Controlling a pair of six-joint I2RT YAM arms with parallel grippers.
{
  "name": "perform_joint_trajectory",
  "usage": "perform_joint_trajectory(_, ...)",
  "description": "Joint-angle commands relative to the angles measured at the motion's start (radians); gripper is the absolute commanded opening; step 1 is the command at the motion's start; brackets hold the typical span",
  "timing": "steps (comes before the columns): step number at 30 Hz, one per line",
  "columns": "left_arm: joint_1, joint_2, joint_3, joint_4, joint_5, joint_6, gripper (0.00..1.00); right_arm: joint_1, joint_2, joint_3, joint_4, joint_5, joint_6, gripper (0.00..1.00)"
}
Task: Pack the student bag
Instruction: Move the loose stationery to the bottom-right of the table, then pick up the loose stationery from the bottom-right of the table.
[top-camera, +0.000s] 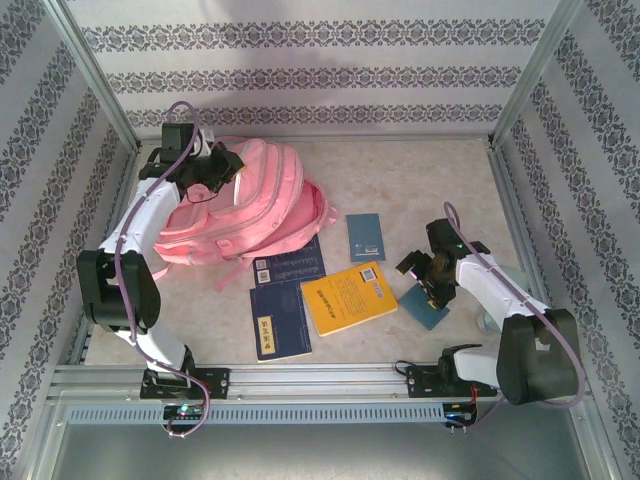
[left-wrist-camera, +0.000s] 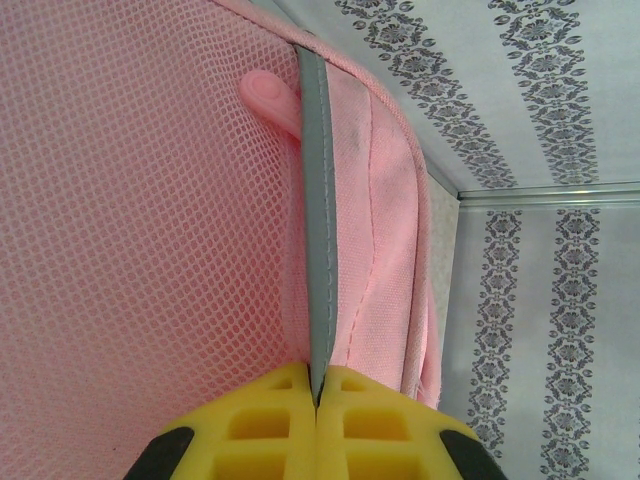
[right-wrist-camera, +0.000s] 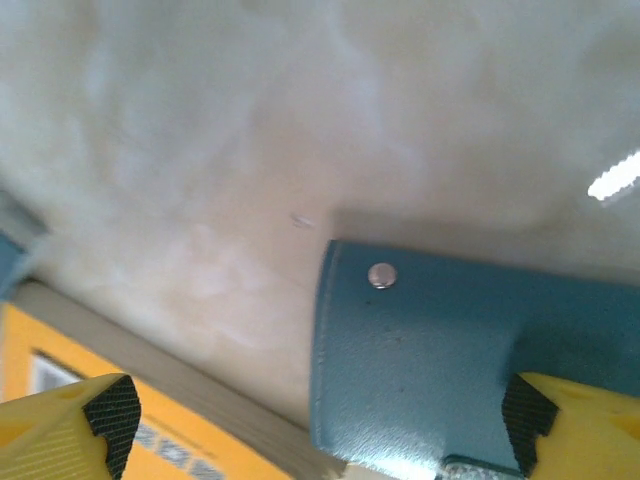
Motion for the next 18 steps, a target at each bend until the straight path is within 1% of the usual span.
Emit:
perform_joint_trajectory(1,-0.001,-0.037,0.003,0.076,0.027,0.0,0.0,0.013,-0.016,0.08,-0.087,0.062,-0.013,0.91)
perform_joint_trajectory(2,-0.001,-0.039,0.004,0.073,0.027,0.004,0.0,0.026,-0.021,0.103,-0.132,0.088,-0.027,0.92)
perform_joint_trajectory(3,-0.001,-0.04,0.004,0.07,0.025,0.005,0.0,0.043,-0.02,0.126,-0.187,0.115,-0.037,0.97)
perform_joint_trajectory(6,-0.001,-0.04,0.006,0.069,0.025,0.005,0.0,0.07,-0.01,0.165,-0.305,0.147,-0.053,0.98)
perform_joint_trajectory(7,-0.001,-0.039,0.008,0.069,0.025,0.006,0.0,0.074,-0.013,0.167,-0.323,0.153,-0.061,0.98)
perform_joint_trajectory(9,-0.001,-0.037,0.011,0.068,0.027,0.005,0.0,0.09,-0.022,0.162,-0.359,0.205,-0.086,0.98)
perform_joint_trajectory(11,-0.001,-0.036,0.013,0.069,0.028,0.003,0.0,0.087,-0.011,0.148,-0.379,0.225,-0.099,0.98)
perform_joint_trajectory(13,-0.001,-0.036,0.013,0.069,0.029,0.003,0.0,0.082,0.017,0.129,-0.378,0.208,-0.097,0.98)
perform_joint_trajectory(16,-0.001,-0.034,0.013,0.07,0.03,0.004,0.0,0.081,0.04,0.091,-0.328,0.163,-0.061,0.98)
perform_joint_trajectory(18,-0.001,-0.034,0.013,0.069,0.03,0.005,0.0,0.081,0.037,0.065,-0.281,0.16,-0.03,0.98)
